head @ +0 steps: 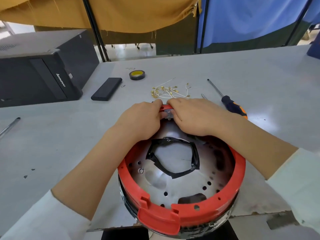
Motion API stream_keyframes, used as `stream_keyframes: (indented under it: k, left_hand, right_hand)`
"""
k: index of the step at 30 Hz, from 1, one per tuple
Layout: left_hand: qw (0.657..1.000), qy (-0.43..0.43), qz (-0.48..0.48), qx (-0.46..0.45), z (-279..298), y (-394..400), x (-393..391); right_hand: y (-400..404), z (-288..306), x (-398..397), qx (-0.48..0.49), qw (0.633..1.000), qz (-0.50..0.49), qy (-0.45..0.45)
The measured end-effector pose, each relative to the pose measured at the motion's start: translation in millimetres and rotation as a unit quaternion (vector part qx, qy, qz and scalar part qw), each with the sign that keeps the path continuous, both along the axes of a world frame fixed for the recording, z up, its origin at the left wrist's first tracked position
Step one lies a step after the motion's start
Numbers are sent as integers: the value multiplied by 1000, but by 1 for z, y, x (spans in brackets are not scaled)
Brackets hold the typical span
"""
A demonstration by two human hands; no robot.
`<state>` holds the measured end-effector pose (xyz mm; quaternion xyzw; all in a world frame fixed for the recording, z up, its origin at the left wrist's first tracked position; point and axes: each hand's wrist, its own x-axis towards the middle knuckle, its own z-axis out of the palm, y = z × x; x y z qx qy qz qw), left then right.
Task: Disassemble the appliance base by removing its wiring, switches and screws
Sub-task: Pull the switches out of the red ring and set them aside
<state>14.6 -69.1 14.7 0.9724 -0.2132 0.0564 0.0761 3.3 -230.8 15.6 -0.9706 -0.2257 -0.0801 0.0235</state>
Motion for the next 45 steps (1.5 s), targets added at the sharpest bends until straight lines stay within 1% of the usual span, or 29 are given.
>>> stream_keyframes:
  k: [6,9,12,14,17,19,20,23,24,29,35,42,45]
  left_hand:
    - [999,-28,9,26,0,-1,-1]
    - [999,-22,-19,22,0,0,-3]
    - [996,-36,-52,56,-2,1,-7]
    - [996,-39,-48,69,-1,2,-4]
    - [997,26,-34,71,8,-3,6]
    - [995,57,-38,69,13,-8,9]
    - [996,48,-40,65,11,-9,8]
    - [998,-28,-34,50,2,-6,4]
    - [998,-41,-33,48,0,-5,2]
    - [997,-56,-27,56,2,-7,0]
    - [995,-60,-11,76,5,-9,-3]
    - [999,16,-43,0,1,-1,3]
    - [999,-1,-42,-3,-1,-1,4]
  right_hand:
    - [-1,-1,3,12,1000,1,-4]
    - [-2,0,0,10,1000,7,3]
    - [-1,1,-2,-12,1000,2,-1]
    - [0,2,-2,-26,1000,3,-1]
    - [0,6,1,-38,999,13,27]
    - [0,6,2,-40,999,14,25]
    - [-1,5,3,-45,999,13,11]
    - [-1,-3,4,-55,998,10,-40]
    - [-1,-5,3,-55,997,12,-51]
    - [-1,-6,2,-51,995,19,-83]
    - [0,-8,2,-43,996,16,-82]
    - [-1,-4,2,-19,999,12,-39]
    - [-1,-4,2,-31,999,11,-44]
